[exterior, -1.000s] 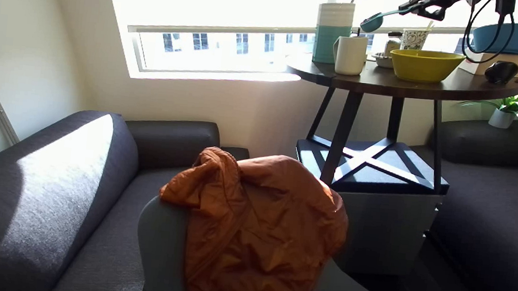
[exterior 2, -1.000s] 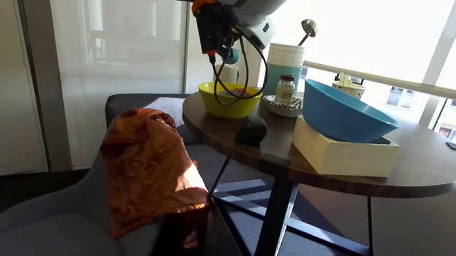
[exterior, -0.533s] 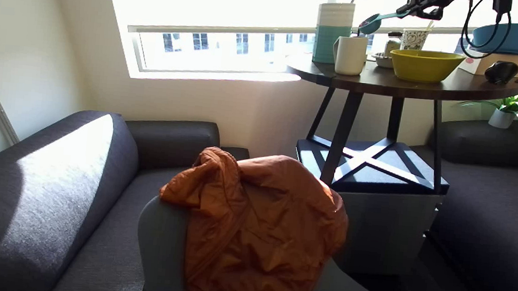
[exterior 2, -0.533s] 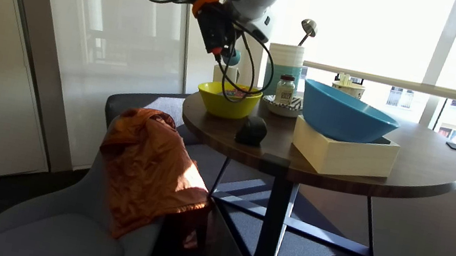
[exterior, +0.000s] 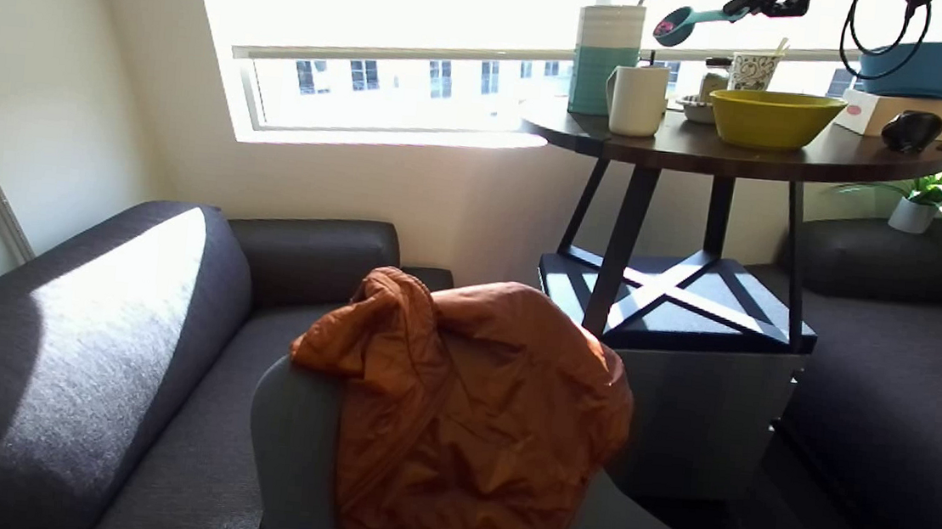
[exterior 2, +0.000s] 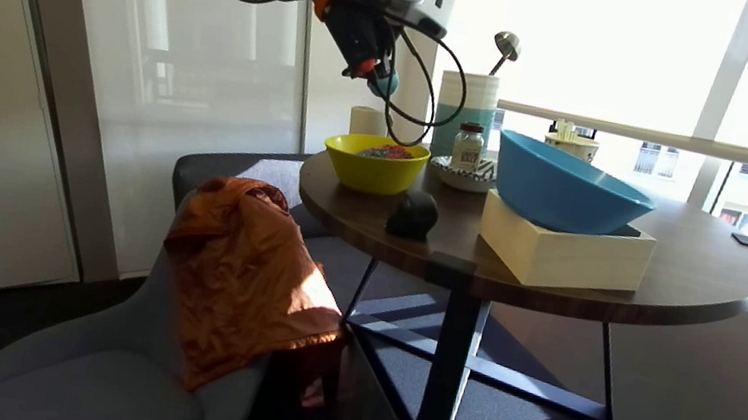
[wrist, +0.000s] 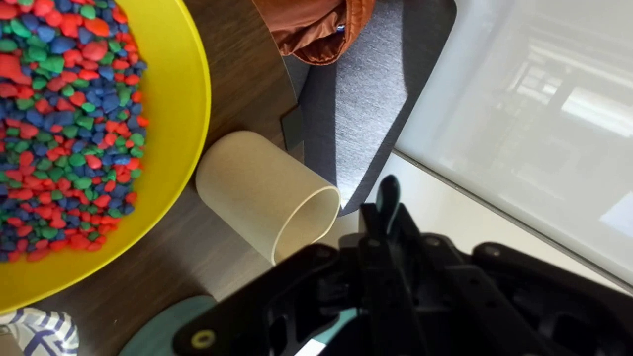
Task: Use the blue ladle to put some of the contents of the yellow bowl into the white mug
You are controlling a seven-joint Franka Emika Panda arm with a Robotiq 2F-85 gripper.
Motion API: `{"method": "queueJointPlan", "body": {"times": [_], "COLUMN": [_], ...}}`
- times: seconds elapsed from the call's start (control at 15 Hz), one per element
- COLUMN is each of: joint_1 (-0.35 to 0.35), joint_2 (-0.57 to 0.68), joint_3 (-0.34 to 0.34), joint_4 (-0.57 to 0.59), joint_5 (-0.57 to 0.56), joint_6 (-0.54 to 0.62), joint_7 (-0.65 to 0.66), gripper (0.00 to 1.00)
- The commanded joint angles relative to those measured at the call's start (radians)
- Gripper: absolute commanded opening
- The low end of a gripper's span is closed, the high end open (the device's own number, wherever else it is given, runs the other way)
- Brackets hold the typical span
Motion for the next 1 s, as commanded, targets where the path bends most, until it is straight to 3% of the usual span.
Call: {"method": "queueJointPlan", "body": {"times": [0.0, 0.93], "joint_1": [0.018, 0.036], "joint_2": [-0.034, -0.058], "joint_3": [0.01, 0.034], "joint_4": [-0.02, -0.057], "joint_5": [-0.055, -0.159], "joint_6": [0.066, 0.142], "joint_7": [-0.036, -0.101], "gripper": [0.02, 0.02]}}
